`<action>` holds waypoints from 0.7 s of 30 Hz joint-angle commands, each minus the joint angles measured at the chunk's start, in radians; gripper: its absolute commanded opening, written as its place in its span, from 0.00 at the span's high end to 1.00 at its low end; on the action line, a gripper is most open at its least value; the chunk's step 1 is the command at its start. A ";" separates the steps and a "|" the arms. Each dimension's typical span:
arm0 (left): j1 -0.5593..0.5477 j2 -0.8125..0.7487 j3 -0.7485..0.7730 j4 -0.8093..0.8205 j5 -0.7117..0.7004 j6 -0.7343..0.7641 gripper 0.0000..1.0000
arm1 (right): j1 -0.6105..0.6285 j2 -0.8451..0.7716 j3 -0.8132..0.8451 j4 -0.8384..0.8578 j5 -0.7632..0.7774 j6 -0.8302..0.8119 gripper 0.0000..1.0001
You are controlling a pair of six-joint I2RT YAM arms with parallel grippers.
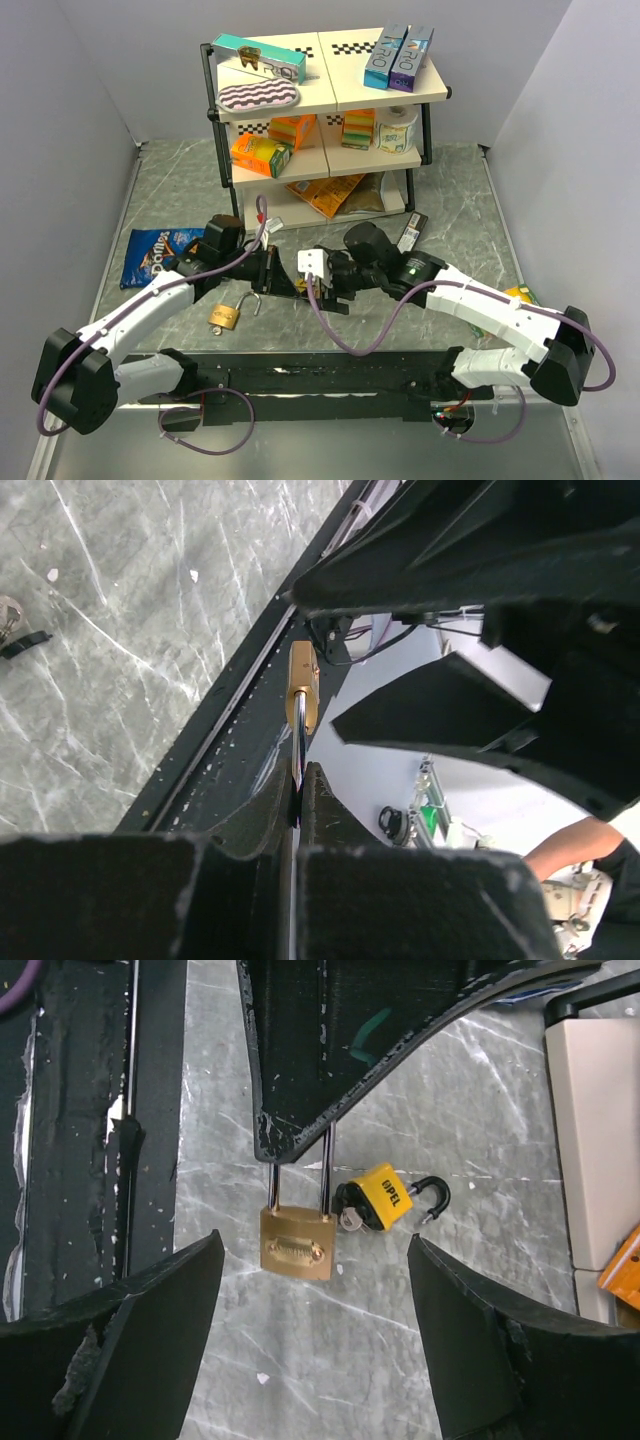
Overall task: Lock with the key
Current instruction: Place the lock at the center of the board.
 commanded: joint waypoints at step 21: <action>0.030 -0.065 -0.044 0.090 0.036 -0.069 0.71 | 0.051 0.071 0.013 0.066 0.078 0.044 0.86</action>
